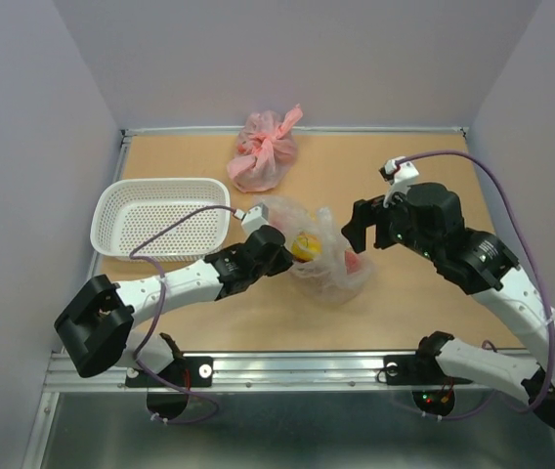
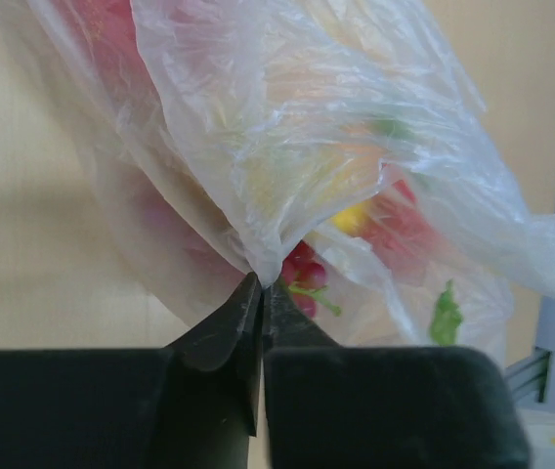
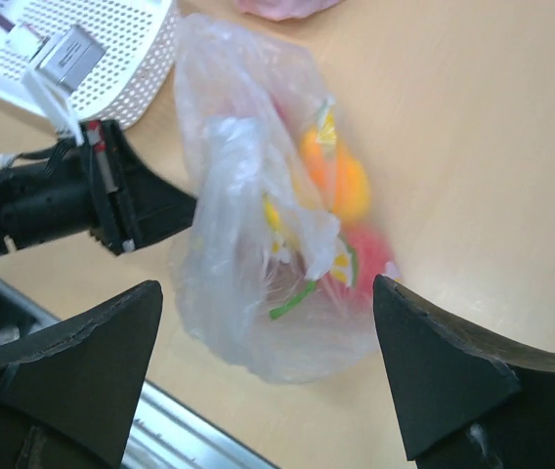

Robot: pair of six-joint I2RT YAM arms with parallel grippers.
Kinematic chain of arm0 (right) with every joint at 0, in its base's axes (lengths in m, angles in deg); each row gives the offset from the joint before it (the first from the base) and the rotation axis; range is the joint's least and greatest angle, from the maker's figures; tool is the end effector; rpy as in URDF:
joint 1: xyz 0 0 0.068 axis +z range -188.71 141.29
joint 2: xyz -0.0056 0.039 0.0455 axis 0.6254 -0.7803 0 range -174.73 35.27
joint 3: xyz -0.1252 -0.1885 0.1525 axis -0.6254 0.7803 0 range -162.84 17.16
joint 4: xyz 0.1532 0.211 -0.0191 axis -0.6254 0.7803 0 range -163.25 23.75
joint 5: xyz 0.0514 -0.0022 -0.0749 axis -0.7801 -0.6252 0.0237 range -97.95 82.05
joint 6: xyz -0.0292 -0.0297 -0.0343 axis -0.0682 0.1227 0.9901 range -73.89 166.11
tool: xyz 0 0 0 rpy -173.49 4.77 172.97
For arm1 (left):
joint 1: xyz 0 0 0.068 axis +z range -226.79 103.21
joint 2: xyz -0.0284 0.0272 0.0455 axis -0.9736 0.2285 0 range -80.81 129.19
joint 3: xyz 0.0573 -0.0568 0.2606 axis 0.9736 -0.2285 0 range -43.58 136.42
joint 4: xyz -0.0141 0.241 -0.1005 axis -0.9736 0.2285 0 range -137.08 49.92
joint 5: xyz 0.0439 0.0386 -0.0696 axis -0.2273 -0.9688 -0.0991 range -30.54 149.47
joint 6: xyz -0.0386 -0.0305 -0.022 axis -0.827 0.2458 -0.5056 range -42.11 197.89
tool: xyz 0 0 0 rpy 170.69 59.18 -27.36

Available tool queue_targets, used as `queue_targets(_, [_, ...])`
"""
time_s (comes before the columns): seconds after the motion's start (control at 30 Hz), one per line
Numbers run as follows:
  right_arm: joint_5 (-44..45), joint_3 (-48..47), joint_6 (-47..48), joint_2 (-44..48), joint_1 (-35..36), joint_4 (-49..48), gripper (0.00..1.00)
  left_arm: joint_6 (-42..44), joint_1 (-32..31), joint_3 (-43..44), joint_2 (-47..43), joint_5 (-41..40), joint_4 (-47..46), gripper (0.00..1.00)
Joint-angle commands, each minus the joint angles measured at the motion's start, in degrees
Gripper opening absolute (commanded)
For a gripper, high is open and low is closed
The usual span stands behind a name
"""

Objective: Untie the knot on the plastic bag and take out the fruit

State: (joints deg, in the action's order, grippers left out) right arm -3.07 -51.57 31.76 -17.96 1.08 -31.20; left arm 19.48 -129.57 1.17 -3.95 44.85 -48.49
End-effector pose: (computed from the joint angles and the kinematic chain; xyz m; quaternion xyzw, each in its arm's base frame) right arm 0.1401 0.1129 0.3994 -0.1653 0.8339 0.2068 0.4843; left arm 0.1841 -0.2276 0.2358 -0.1052 0.8579 -0.3424 0.3684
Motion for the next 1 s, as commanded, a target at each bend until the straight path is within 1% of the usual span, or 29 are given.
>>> queue_targets(0.0, [14.08,-4.65,5.56,-5.81,0.11,1.90,0.92,0.40,0.13,-2.64,-2.41,-1.38,-3.24,0.02])
queue_targets(0.07, [19.08,-5.88,6.52,-7.49,0.02,1.29,0.92,1.10,0.13,-3.44,-3.38,-1.56,-4.38,0.00])
queue_targets(0.17, [18.07,-7.99,6.88,-10.65,-1.90,0.15,0.92,1.90,0.13,-5.72,-5.39,-1.47,-5.79,0.00])
queue_targets(0.2, [14.66,-8.17,6.44,-11.79,-3.82,-0.03,0.92,2.07,0.13,-6.51,-6.10,-1.65,-6.67,0.00])
queue_targets(0.23, [12.63,-8.00,6.09,-12.68,-4.80,-0.20,0.92,1.99,0.13,-8.00,-7.67,-1.74,-7.20,0.00])
queue_targets(0.27, [8.08,-6.87,5.48,-14.34,-5.59,-0.73,0.91,1.99,0.13,-8.80,-8.39,-2.08,-7.73,0.00])
queue_targets(0.3, [5.86,-5.99,5.39,-14.96,-6.30,-1.08,0.91,1.99,0.13,-10.20,-9.79,-2.35,-8.60,0.00])
queue_targets(0.37, [0.86,-3.88,5.56,-15.76,-6.30,-3.19,0.91,1.99,0.13,-11.17,-10.85,-2.61,-9.13,0.00])
queue_targets(0.4, [-4.57,-1.43,5.91,-16.20,-6.30,-3.89,0.91,2.42,0.13,-11.53,-11.29,-2.62,-9.75,0.00])
queue_targets(0.47, [-12.40,1.21,7.39,-16.55,-6.30,-6.25,0.92,2.95,0.13,-12.05,-11.82,-2.53,-10.54,0.00])
queue_targets(0.57, [-18.22,5.44,8.89,-17.43,-6.30,-9.07,0.92,3.83,0.13,-11.53,-11.47,-2.09,-11.16,0.00])
queue_targets(0.63, [-20.08,7.54,9.34,-18.22,-6.30,-10.57,0.92,4.18,0.13,-10.83,-11.30,-1.83,-11.42,0.00])
queue_targets(0.83, [-27.03,9.05,10.31,-21.82,-5.87,-16.63,0.92,4.80,0.13,-9.34,-10.50,-0.95,-12.13,0.00])
queue_targets(0.9, [-26.42,9.23,10.13,-23.66,-4.90,-18.74,0.93,5.41,0.13,-8.90,-10.06,-0.51,-12.13,0.00])
queue_targets(0.97, [-23.36,9.40,9.69,-25.77,-4.37,-20.50,0.92,5.68,0.13,-8.37,-9.89,0.02,-12.21,0.00])
